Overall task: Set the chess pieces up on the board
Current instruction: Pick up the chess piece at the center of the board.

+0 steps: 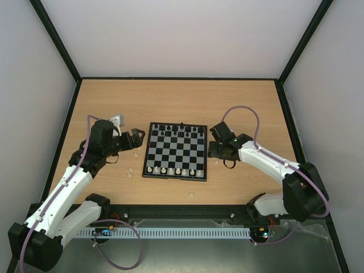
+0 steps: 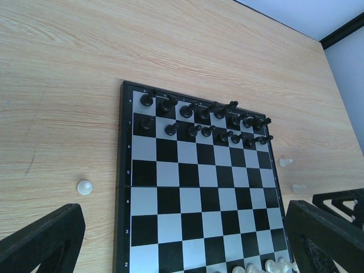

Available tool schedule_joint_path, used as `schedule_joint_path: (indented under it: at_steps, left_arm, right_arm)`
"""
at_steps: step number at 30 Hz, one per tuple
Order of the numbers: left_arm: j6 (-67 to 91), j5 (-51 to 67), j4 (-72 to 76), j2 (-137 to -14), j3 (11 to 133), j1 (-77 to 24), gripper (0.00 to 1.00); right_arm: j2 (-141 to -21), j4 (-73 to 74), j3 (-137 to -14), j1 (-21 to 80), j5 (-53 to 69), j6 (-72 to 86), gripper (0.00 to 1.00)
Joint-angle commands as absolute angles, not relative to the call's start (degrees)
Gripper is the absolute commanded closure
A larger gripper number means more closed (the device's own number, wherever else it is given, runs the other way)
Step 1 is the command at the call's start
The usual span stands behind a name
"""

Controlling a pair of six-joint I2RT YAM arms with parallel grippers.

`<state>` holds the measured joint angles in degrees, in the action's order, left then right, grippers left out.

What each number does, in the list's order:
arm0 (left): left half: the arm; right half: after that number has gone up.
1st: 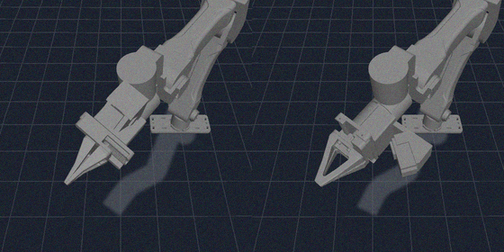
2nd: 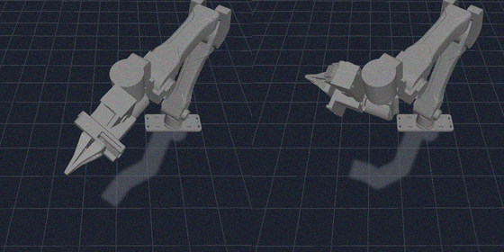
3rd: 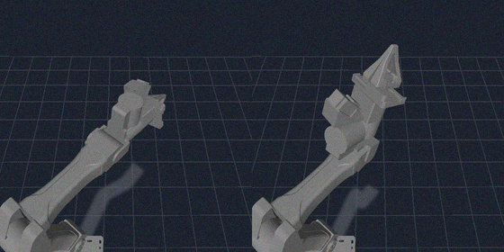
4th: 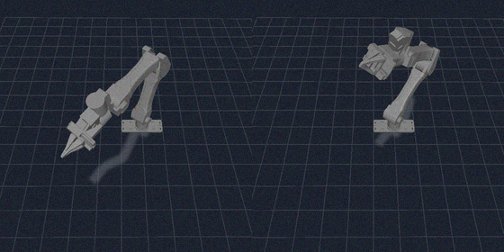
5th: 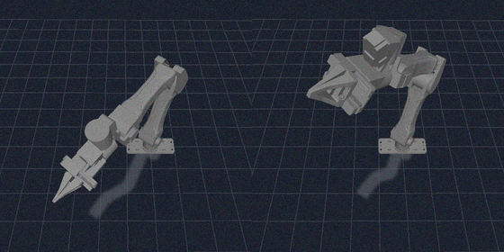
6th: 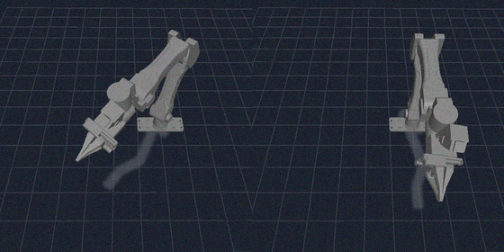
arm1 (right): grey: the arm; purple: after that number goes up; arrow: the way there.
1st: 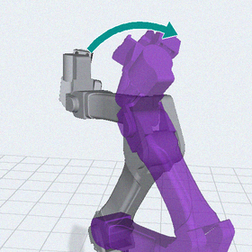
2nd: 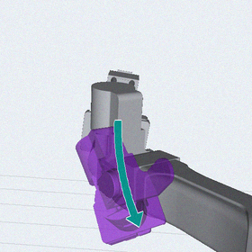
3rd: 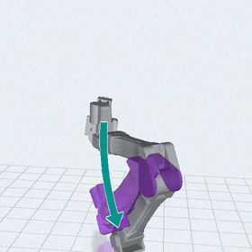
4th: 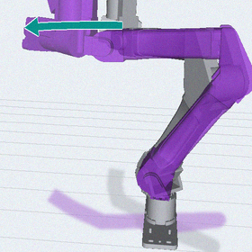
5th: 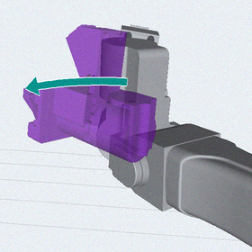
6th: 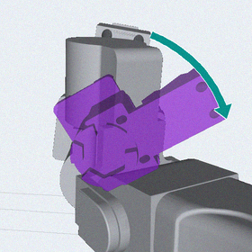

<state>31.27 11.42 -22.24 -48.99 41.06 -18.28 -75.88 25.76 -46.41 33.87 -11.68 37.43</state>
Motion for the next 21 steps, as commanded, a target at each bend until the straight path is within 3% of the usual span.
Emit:
schedule_joint_path:
  at_steps: [1, 5, 21]
  left_arm:
    - [30.86, 12.74, -21.31, -48.56, 40.42, -18.09, 0.01]
    - [30.85, 12.98, -21.34, -48.65, 40.51, -18.06, 0.01]
    - [31.00, 13.19, -21.24, -48.71, 40.36, -18.14, 0.01]
  right_arm:
    - [-78.82, 25.05, -47.31, 31.56, -9.76, 35.06, 0.31]
    - [-82.25, 24.96, -48.73, 30.90, -9.89, 34.22, 0.45]
    - [-88.50, 25.29, -51.06, 28.75, -12.45, 32.57, 0.68]
